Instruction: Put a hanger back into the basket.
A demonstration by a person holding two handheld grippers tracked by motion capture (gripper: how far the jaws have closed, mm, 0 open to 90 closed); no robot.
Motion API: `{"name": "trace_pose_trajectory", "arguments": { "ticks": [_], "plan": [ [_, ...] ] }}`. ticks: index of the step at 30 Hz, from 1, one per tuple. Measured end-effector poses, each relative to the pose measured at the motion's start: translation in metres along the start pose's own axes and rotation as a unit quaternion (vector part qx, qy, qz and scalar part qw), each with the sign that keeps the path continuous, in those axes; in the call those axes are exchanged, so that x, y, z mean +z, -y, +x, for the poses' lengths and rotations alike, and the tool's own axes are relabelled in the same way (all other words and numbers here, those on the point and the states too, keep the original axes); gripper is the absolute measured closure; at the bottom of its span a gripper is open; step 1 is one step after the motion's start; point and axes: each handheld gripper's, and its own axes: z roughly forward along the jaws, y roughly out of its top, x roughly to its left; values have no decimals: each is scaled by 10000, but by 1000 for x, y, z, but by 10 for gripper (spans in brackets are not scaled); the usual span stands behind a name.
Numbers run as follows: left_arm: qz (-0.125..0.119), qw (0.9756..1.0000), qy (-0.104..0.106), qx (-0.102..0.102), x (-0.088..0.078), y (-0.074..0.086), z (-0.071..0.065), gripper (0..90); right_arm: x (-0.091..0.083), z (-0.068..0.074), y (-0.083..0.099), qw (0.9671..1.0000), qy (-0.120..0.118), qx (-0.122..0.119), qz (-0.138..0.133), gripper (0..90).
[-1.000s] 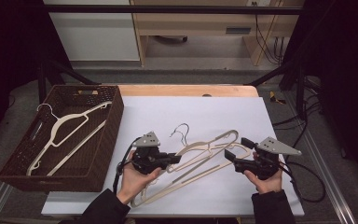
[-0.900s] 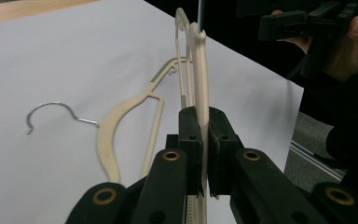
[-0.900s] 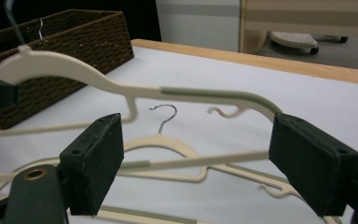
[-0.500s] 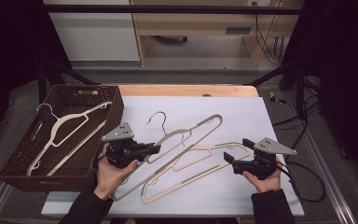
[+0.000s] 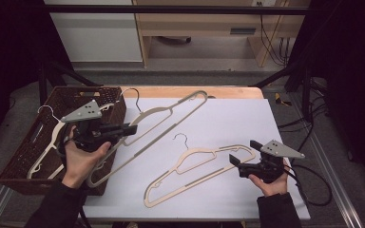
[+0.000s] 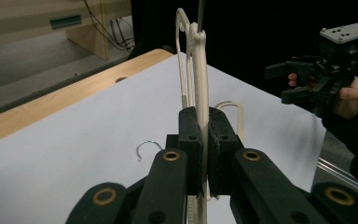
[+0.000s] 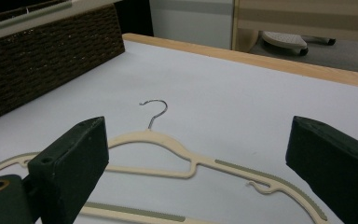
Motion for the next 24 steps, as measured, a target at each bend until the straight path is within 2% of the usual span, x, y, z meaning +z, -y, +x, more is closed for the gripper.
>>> {"name": "trace_pose_trajectory", "arguments": {
  "ticks": [7,14,21,24],
  "plan": [
    [-99,9997,-218,-17,-18,-1,23,858,-1,-1,0,10000,2,-10,-15,61],
    [-161,9989,-446,-26,-34,5,51,857,0,-2,1,10000,17,-12,-16,60],
    [-213,9970,-738,-91,-55,13,76,856,0,-3,2,10000,25,-17,17,59],
    [-155,9958,-895,-76,-66,16,88,856,0,-3,2,10000,18,8,20,58]
  ]
}}
